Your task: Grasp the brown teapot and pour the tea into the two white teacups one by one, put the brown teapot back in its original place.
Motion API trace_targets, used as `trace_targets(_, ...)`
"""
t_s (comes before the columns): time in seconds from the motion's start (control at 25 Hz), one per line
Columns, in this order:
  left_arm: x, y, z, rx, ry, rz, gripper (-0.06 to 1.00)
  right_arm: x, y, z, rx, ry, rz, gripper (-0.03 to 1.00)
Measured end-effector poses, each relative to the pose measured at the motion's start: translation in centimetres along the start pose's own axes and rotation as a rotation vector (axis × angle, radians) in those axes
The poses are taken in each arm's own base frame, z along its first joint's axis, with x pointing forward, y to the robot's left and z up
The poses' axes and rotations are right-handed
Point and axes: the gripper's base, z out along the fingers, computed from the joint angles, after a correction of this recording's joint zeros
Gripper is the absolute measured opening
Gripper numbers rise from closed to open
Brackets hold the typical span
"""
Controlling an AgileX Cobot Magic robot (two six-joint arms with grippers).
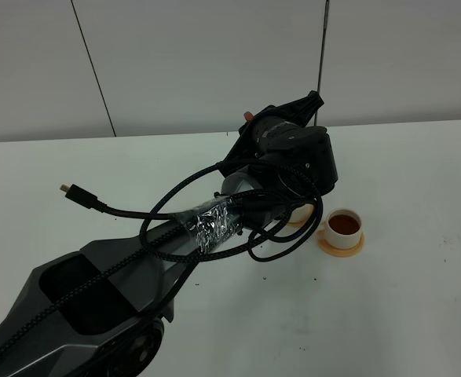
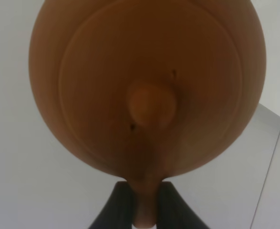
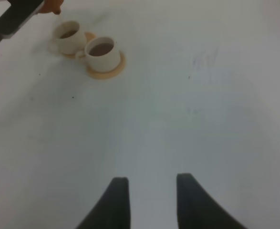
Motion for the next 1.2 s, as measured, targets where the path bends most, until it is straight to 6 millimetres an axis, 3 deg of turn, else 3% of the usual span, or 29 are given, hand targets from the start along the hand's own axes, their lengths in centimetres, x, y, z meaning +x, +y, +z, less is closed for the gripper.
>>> trace_targets(1.2,-0.89,-0.22,0.41,0.011,0.000,0.106,0.17,0.00,0.00,0.00,0.000,0.000,0.000,0.24)
